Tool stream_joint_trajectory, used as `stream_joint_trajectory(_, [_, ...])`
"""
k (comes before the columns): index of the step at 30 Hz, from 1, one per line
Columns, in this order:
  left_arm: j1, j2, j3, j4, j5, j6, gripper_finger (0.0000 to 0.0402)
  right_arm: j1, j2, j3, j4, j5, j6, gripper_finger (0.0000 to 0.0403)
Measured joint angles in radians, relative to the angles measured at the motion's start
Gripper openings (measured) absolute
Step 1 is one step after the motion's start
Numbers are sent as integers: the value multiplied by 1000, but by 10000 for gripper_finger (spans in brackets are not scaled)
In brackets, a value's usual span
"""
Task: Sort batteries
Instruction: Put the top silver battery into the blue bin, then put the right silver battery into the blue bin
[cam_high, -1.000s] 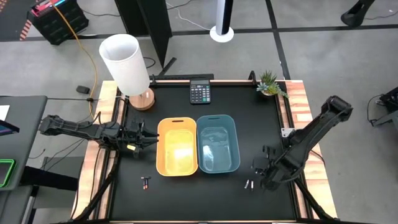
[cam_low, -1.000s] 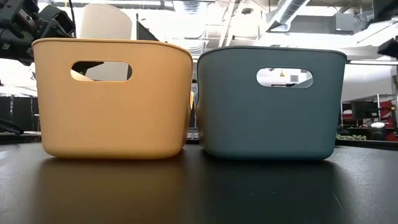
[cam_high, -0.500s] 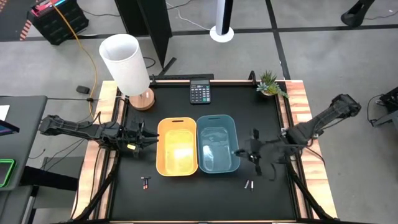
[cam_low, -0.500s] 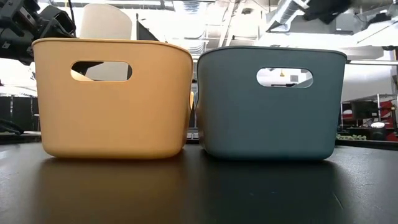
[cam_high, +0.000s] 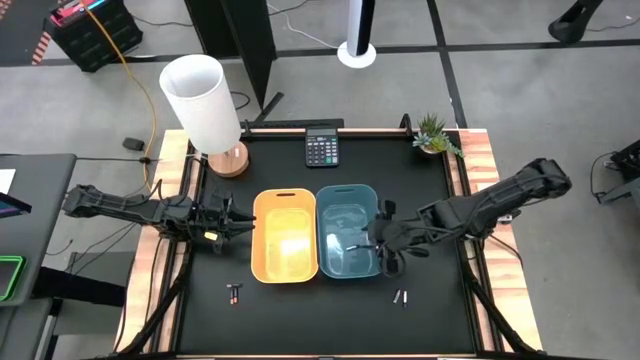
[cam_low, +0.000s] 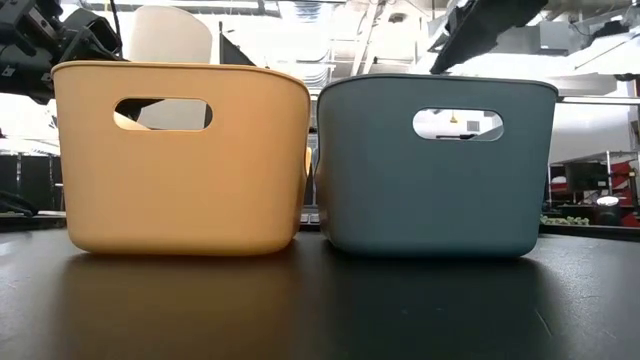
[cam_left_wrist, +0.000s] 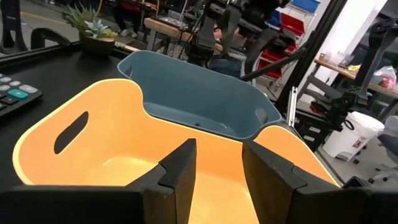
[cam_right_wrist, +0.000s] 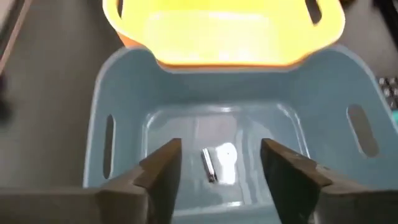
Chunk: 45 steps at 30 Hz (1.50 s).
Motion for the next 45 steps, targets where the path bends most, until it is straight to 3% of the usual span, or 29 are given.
stream_joint_trajectory(6, [-2,0,0,75,48,-6,125,86,-70,5,21,5,-19,242])
stream_joint_trajectory(10, [-27,0,0,156,70,34,136,177,-99,5,-73,5,45,233])
stream_joint_trajectory(18, [-54,7,0,141,26,61,164,403,-46,4,-375,6,545,232])
stream_joint_trajectory(27, [-58,7,0,138,6,69,164,609,158,-49,-385,5,1094,232])
stream_joint_trajectory(32, [-58,7,0,138,1,69,164,633,278,-54,-345,3,1272,232])
stream_joint_trajectory(39, [-58,7,0,138,-8,65,164,597,374,-53,-190,4,1309,233])
stream_joint_trajectory(45, [-58,7,0,138,-9,64,164,569,429,-53,-184,-2,1360,233])
